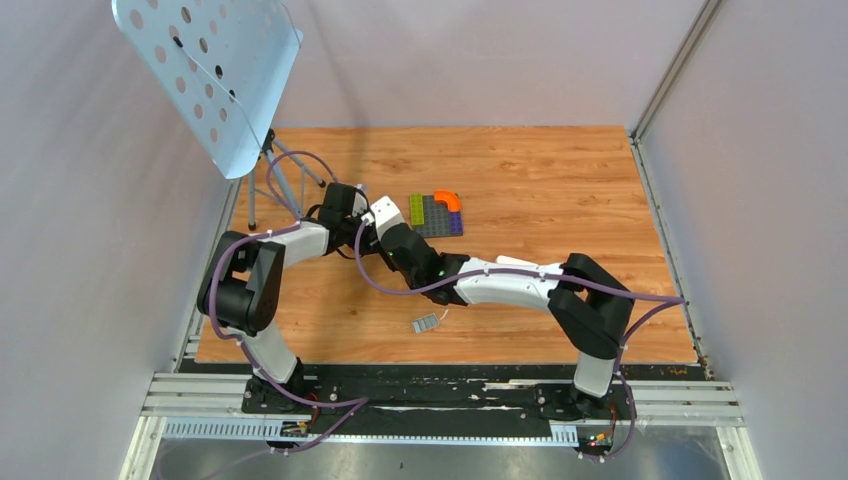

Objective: Load the staples into the stapler

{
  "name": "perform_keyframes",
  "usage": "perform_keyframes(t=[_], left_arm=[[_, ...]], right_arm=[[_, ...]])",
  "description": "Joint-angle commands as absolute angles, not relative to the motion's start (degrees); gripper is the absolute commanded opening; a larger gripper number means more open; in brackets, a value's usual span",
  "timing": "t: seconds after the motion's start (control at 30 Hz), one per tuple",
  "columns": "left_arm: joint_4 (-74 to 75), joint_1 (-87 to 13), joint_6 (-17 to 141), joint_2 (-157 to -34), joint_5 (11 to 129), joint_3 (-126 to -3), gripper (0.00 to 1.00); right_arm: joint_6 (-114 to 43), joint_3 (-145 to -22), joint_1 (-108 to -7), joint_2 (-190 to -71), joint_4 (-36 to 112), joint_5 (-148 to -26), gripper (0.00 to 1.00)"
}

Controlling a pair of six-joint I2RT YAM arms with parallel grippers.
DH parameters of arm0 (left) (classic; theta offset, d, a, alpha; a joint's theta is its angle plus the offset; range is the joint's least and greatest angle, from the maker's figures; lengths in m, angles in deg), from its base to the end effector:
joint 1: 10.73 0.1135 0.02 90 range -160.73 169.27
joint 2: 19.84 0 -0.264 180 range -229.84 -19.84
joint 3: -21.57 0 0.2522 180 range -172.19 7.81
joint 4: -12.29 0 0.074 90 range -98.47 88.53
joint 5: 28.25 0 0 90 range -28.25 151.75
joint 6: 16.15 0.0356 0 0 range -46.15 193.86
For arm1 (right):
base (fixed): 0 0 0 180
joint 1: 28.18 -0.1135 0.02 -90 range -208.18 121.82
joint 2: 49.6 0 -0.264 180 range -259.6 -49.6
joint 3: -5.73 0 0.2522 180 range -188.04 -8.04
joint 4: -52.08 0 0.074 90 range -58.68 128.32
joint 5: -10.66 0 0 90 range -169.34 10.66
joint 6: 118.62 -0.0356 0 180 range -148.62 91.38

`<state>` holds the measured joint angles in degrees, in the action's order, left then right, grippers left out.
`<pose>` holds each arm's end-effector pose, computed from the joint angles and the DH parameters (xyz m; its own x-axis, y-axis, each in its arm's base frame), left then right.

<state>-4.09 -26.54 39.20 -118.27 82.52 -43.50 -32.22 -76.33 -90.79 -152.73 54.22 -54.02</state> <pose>0.3224 -0.1044 0.1541 -0.8742 -0.3050 -0.3778 -0.0265 0.8069 -0.5901 0.2048 0.3621 0.2455 -0.1877 -0.2388 -0.9528 -0.6059 0.7916 -0.0791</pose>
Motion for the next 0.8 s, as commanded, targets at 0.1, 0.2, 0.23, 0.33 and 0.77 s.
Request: perform_keyframes(t=[0.1, 0.2, 0.23, 0.33, 0.77], left_arm=[[-6.1, -26.3, 39.6, -121.1, 80.1, -42.8, 0.25], [-6.1, -26.3, 39.5, -121.3, 79.9, -42.9, 0.25], [-6.1, -26.3, 39.5, -121.3, 79.9, -43.0, 0.25], [-6.1, -26.3, 39.5, -121.3, 79.9, -43.0, 0.25], [-5.6, -26.3, 39.2, -118.8, 81.1, -42.9, 0.28]], right_arm=[[-34.3, -75.1, -89.7, -155.3, 52.4, -57.5, 0.0], [-34.5, -75.1, -89.2, -155.7, 52.5, -57.7, 0.0], [-34.5, -75.1, -89.0, -155.9, 52.5, -57.8, 0.0], [-34.6, -75.1, -88.8, -156.2, 52.5, -58.0, 0.0], [-35.2, -73.9, -87.3, -156.2, 52.0, -59.1, 0.0]])
